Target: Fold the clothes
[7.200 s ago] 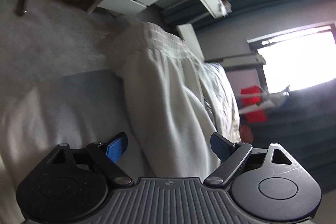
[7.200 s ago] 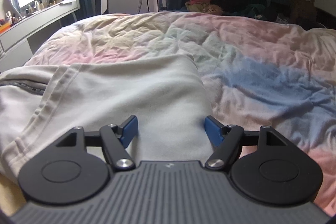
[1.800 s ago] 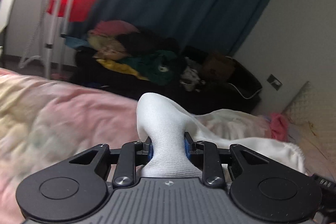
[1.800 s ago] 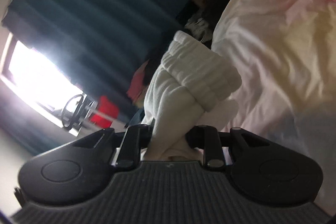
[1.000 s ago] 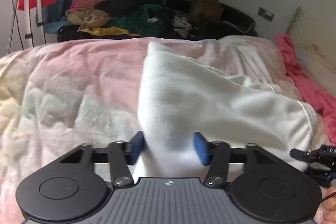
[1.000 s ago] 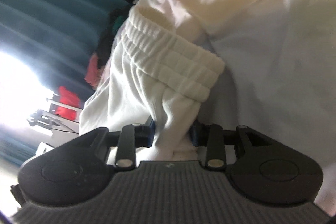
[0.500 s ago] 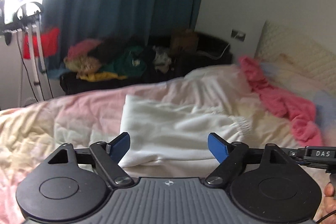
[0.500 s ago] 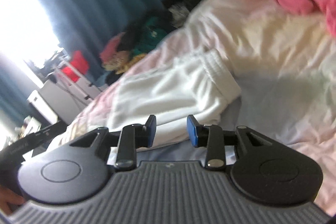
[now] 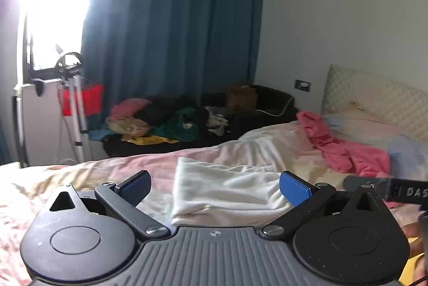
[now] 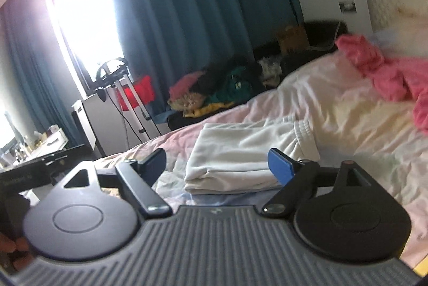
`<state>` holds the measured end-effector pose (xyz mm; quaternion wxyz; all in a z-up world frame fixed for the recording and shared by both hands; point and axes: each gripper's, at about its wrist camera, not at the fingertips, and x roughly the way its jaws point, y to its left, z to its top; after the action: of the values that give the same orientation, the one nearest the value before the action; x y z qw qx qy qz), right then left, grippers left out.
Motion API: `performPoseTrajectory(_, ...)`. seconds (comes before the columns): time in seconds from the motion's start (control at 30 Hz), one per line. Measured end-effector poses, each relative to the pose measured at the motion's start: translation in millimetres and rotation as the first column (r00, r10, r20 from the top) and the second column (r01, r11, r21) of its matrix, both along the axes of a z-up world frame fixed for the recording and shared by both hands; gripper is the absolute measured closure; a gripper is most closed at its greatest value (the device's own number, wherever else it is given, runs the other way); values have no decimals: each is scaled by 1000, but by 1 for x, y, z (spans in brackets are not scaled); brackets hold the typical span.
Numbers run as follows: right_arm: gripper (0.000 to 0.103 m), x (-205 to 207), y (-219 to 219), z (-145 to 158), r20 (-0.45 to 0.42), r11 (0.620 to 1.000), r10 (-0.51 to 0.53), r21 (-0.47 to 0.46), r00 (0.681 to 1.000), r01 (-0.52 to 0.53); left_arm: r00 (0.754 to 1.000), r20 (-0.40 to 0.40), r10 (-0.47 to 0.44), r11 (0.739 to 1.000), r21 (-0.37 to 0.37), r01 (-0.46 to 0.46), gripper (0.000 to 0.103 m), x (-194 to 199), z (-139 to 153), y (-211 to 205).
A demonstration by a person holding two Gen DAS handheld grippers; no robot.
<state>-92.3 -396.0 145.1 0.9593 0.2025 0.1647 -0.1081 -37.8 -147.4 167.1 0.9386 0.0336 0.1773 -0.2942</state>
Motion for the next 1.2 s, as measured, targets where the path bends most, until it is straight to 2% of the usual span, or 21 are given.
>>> performPoseTrajectory(0.1, 18, -11, 12, -8, 15, 999, -10, -39, 1000, 11, 999, 30, 31, 999, 6, -32, 0, -22, -4, 13)
performPoseTrajectory(0.17, 18, -16, 20, -16, 21, 998, -16, -68, 1000, 17, 999, 25, 25, 1000, -16, -25, 0, -29, -11, 20)
performPoseTrajectory(0.37, 18, -8, 29, -54, -4, 993, -28, -112, 1000, 28, 999, 20, 32, 999, -11, -32, 0, -30, -39, 22)
performPoseTrajectory(0.43, 18, -7, 30, -65, 15, 991, -45, -122, 999, 46, 999, 16, 36, 999, -7, -36, 0, -28, -48, 22)
performPoseTrajectory(0.77, 18, 20, 49, -91, 11, 975, -81, -205, 997, 82, 997, 19, 77, 997, 12, -77, 0, 3, -74, 25)
performPoseTrajectory(0.97, 18, 45, 49, -107, -16, 971, -119, -209, 993, 113, 996, -15, 87, 996, 12, -86, 0, 29, -92, 24)
performPoseTrajectory(1.2, 18, 57, 51, -121, -40, 969, -128, -220, 991, 116, 995, -31, 93, 996, 9, -93, 0, 40, -106, 27)
